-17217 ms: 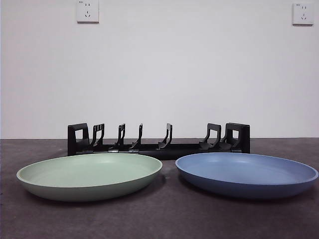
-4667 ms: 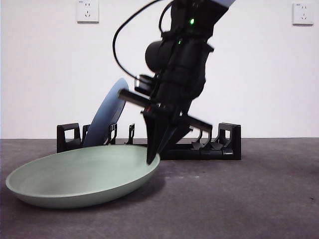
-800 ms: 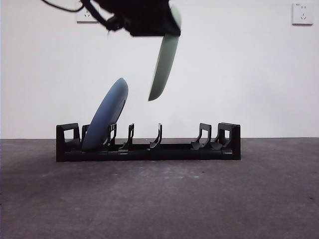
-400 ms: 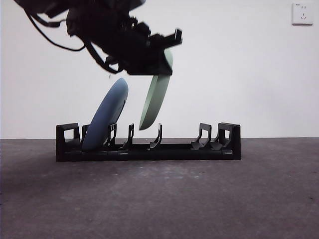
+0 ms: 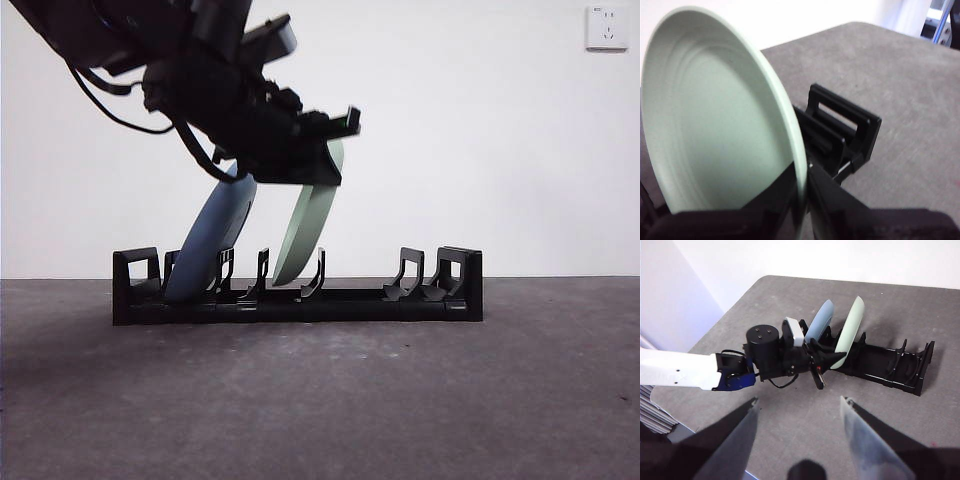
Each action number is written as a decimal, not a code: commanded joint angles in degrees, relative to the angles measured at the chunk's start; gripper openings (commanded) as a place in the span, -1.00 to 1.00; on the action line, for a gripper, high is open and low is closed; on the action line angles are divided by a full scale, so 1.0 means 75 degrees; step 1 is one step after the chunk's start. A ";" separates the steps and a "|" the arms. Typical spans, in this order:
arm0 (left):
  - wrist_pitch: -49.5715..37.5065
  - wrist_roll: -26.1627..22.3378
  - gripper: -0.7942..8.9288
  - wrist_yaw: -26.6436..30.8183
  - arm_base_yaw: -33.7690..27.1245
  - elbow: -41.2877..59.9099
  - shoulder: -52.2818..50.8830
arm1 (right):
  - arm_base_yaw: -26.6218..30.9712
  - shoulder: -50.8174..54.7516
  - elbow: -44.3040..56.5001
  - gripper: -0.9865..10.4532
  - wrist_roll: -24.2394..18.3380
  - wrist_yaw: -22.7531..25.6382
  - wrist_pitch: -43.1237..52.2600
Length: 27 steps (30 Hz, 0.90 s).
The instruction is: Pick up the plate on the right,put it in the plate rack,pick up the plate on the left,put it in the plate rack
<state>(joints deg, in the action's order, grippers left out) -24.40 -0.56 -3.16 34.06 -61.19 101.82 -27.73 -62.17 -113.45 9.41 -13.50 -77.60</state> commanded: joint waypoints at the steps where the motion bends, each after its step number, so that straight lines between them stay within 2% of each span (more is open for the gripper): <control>1: -0.0076 -0.0286 -0.85 -0.0006 -0.0020 -0.0044 0.0204 | -0.0003 0.0015 0.0058 -0.34 -0.0082 -0.0032 -0.0181; 9: 0.0122 -0.0825 -0.85 0.0259 0.0020 -0.0044 0.0318 | -0.0003 0.0015 0.0082 -0.34 -0.0085 -0.0146 -0.0181; 15: 0.0440 -0.0828 -0.83 0.0216 0.0041 -0.0044 0.0318 | -0.0003 0.0015 0.0114 -0.34 -0.0087 -0.0152 -0.0181; 20: 0.0510 -0.0816 -0.53 0.0154 0.0154 -0.0044 0.0309 | -0.0003 0.0015 0.0114 -0.34 -0.0114 -0.0198 -0.0181; 27: 0.0560 -0.0650 -0.50 0.0160 0.0242 -0.0052 0.0236 | -0.0003 0.0020 0.0114 -0.34 -0.0111 -0.0198 -0.0184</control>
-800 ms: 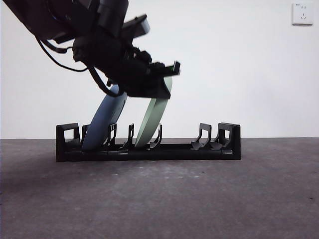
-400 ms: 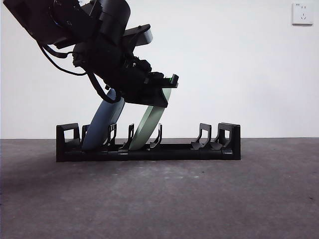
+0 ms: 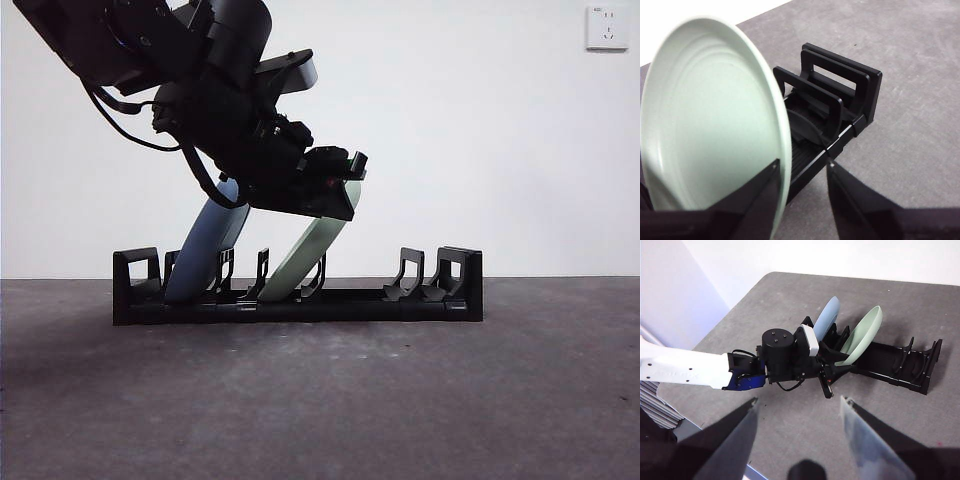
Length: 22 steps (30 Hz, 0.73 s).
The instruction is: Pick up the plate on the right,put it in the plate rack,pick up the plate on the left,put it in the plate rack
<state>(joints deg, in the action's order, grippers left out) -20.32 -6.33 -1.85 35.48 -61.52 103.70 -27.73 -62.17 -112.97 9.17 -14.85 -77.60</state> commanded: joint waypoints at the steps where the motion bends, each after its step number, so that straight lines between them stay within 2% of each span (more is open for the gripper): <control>1: 0.0064 0.0192 -0.50 -0.0012 0.0064 -0.0012 -0.0055 | -0.0003 0.0023 0.0050 -0.34 -0.0079 -0.0017 -0.0184; 12: 0.1591 0.0242 -0.49 -0.0032 0.0163 -0.0012 -0.1687 | -0.0003 -0.0035 0.0050 -0.34 -0.0236 -0.0017 -0.0184; 18: 0.3442 0.0248 -0.49 -0.0035 0.0303 -0.0012 -0.3281 | -0.0003 -0.0090 0.0058 -0.34 -0.0405 -0.0015 -0.0189; 22: 0.5257 0.0402 -0.50 -0.0032 0.0434 -0.0012 -0.4535 | -0.0003 -0.0085 0.0204 -0.34 -0.0490 0.0006 -0.0192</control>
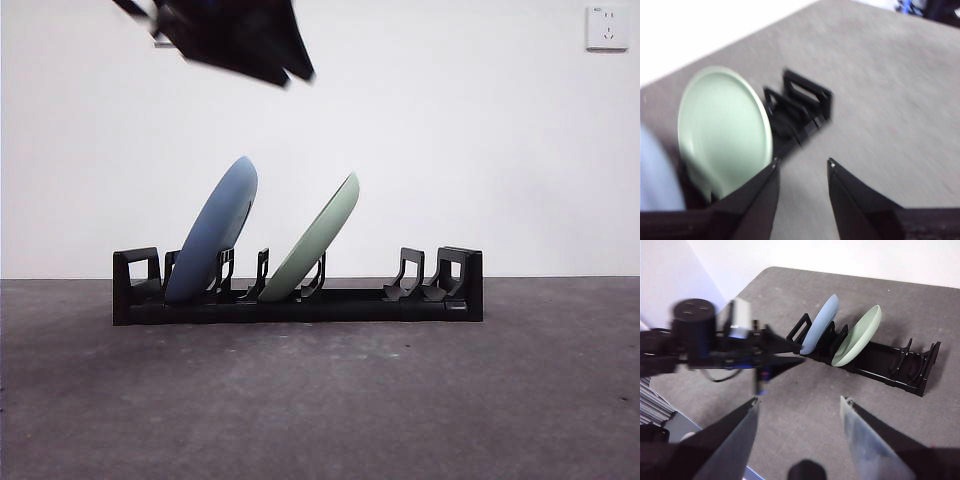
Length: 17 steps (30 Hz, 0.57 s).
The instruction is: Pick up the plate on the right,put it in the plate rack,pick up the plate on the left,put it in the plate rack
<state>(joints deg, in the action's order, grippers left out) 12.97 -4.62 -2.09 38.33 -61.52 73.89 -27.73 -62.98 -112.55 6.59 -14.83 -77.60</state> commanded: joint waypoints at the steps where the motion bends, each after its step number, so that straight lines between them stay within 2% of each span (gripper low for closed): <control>1: 0.1297 0.0227 -0.50 -0.0006 0.0073 -0.0012 -0.0898 | -0.0003 0.0038 0.0274 -0.34 -0.0210 0.0006 -0.0192; 6: 0.3191 0.0358 -0.51 -0.0003 0.0105 -0.0012 -0.2428 | -0.0003 0.0379 0.1425 -0.34 -0.0341 0.0044 -0.0192; 11: 0.4692 0.0621 -0.51 -0.0003 0.0102 -0.0012 -0.4124 | -0.0003 0.0901 0.3235 -0.34 -0.0545 0.0044 -0.0189; 14: 0.5135 0.0883 -0.51 -0.0006 0.0102 -0.0012 -0.4954 | -0.0003 0.1189 0.3993 -0.34 -0.0571 0.0038 -0.0149; 17: 0.5292 0.0991 -0.51 -0.0003 0.0102 -0.0012 -0.5316 | -0.0003 0.1422 0.4147 -0.34 -0.0565 -0.0029 0.0131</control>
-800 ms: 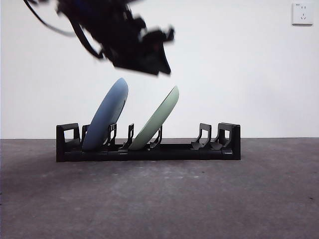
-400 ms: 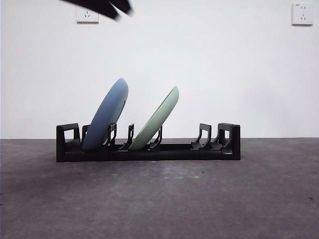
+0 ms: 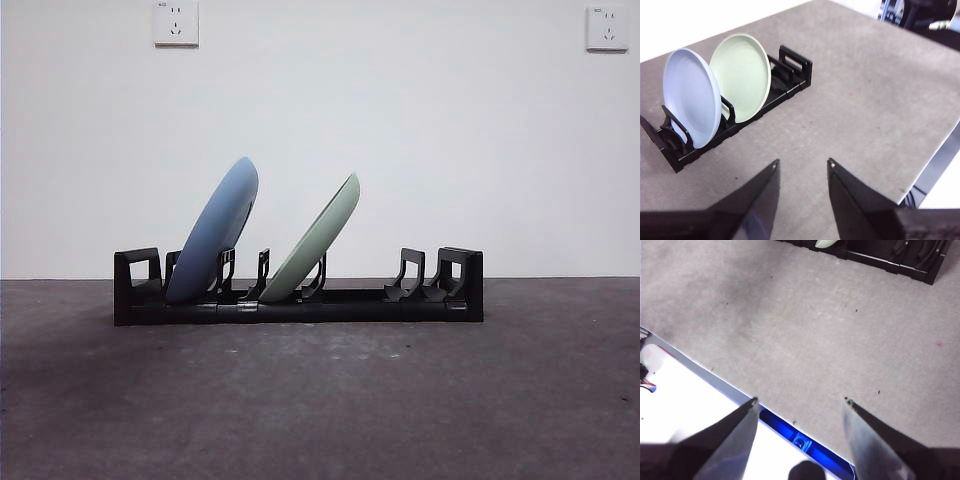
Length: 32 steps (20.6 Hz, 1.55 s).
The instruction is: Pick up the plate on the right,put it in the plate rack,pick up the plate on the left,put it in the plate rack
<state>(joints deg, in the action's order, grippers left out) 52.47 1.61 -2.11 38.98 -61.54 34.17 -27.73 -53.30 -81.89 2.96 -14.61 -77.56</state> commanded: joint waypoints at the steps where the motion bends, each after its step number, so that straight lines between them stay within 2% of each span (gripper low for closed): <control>1: 0.0058 0.0160 -0.51 0.0000 0.0015 -0.0009 -0.0047 | -0.0003 0.0219 0.0055 -0.34 -0.0082 -0.0128 0.0239; 5: 0.0047 0.0160 -0.51 -0.0061 0.0015 -0.0009 0.0055 | -0.0003 0.0484 0.0055 -0.36 -0.0082 -0.0338 0.0306; 8: -0.0061 0.0160 -0.53 -0.0423 0.0015 -0.0009 0.0111 | -0.0003 0.0627 0.0055 -0.60 -0.0085 -0.0344 0.0283; 9: -0.0111 0.0157 -0.64 -0.0434 0.0015 -0.0009 0.0111 | -0.0003 0.0644 0.0058 -0.73 -0.0102 -0.0344 0.0216; 10: -0.0143 0.0152 -0.89 -0.0440 0.0015 -0.0009 0.0108 | -0.0003 0.0644 0.0055 -0.87 -0.0195 -0.0344 0.0099; 19: -0.0146 0.0122 -0.84 -0.0571 0.0015 -0.0009 0.0152 | 0.0000 0.0565 0.0055 -0.82 -0.0230 -0.0254 -0.0166; 29: -0.0125 0.0122 -0.84 -0.0574 0.0015 -0.0009 0.0274 | 0.0000 -0.0073 0.0055 -0.82 -0.0227 0.1486 -0.0166; 30: -0.0114 -0.0076 -0.84 -0.0495 0.0015 -0.0009 0.0306 | 0.0000 -0.0149 0.0055 -0.82 -0.0230 0.1623 -0.0166; 32: -0.0248 0.0012 -0.84 -0.0160 -0.0006 -0.0009 0.0364 | 0.0000 -0.0297 0.0055 -0.82 -0.0227 0.1778 -0.0166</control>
<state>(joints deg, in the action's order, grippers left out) 51.24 1.96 -3.20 39.03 -61.52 36.91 -27.70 -55.79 -81.89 1.48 -1.43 -77.54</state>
